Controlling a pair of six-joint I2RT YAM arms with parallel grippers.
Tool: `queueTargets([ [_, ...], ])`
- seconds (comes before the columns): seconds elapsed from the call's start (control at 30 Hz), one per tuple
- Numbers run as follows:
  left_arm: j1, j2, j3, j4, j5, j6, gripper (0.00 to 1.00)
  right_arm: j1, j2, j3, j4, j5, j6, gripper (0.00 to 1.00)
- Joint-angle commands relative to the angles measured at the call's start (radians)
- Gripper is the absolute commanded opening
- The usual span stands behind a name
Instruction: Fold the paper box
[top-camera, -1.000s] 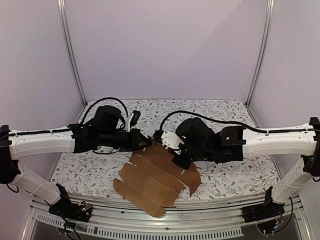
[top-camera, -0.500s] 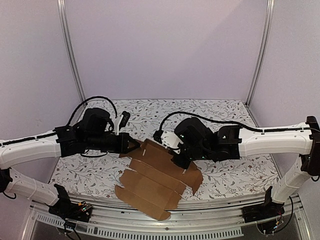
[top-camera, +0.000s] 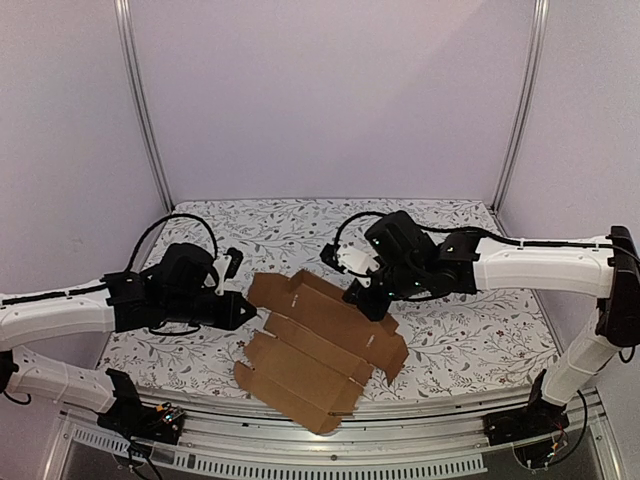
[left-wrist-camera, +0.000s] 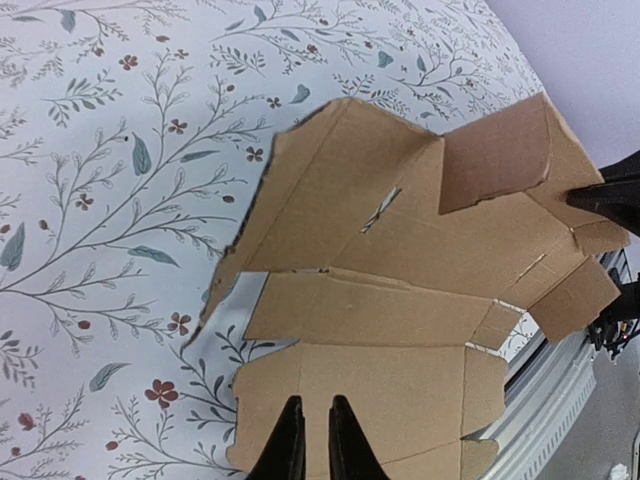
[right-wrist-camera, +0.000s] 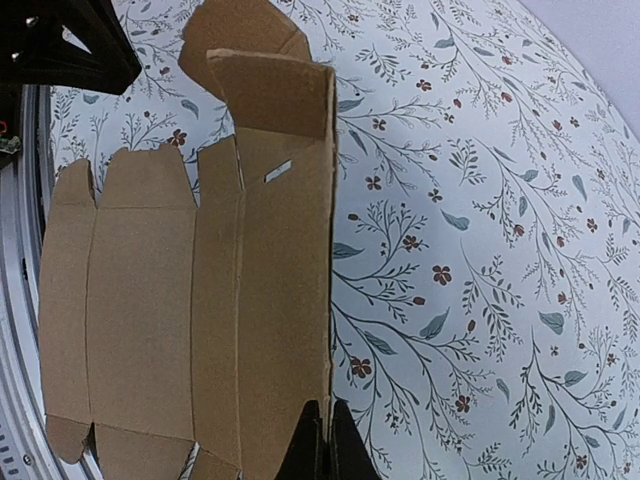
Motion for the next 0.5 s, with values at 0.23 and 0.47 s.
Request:
queueTargets([
  [0.23,-0.006,0.116,-0.025,0.072,-0.136,0.037,0.09,-0.034,0.037,0.036,-0.021,-0.191,0.037,0.00],
  [0.47,-0.006,0.185,-0.054,0.099,-0.211,0.046,0.08,-0.052,0.031,0.032,-0.032,-0.246,0.047,0.00],
])
